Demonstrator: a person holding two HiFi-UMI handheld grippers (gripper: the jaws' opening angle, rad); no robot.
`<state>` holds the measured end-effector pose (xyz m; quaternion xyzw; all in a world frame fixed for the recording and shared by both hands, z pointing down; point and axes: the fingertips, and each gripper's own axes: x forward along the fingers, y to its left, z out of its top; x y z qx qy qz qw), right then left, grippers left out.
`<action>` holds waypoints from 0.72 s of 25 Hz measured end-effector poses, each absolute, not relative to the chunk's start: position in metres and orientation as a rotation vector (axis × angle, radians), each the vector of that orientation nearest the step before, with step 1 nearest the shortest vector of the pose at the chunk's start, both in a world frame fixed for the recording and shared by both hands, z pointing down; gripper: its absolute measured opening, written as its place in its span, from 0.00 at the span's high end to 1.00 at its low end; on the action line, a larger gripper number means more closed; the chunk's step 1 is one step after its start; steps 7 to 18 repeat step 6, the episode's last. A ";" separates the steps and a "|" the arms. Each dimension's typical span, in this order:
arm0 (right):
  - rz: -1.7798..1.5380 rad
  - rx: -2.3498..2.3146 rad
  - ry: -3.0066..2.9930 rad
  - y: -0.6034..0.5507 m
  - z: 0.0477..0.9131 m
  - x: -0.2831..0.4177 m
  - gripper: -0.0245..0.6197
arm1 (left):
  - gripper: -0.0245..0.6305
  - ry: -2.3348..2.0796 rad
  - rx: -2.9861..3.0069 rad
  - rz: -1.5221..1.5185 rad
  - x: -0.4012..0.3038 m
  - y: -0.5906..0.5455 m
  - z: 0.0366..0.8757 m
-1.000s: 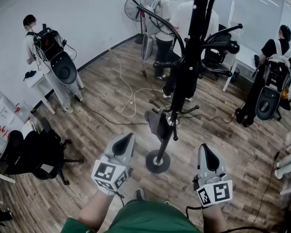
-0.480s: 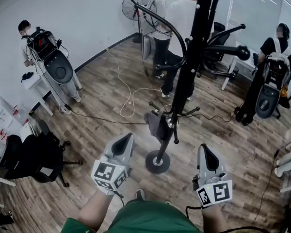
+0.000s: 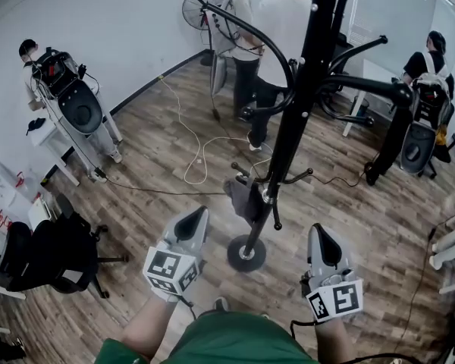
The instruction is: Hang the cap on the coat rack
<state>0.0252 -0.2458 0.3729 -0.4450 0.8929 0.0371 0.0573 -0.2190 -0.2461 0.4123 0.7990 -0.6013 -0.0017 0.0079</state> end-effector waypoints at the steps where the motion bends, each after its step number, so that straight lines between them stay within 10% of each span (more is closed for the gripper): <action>1: 0.110 -1.352 2.706 -0.247 0.374 0.023 0.95 | 0.94 -1.877 2.500 -0.002 -0.221 -0.249 0.413; 18: 0.105 -1.369 2.703 -0.254 0.376 0.013 0.95 | 0.94 -1.860 2.509 0.020 -0.233 -0.265 0.419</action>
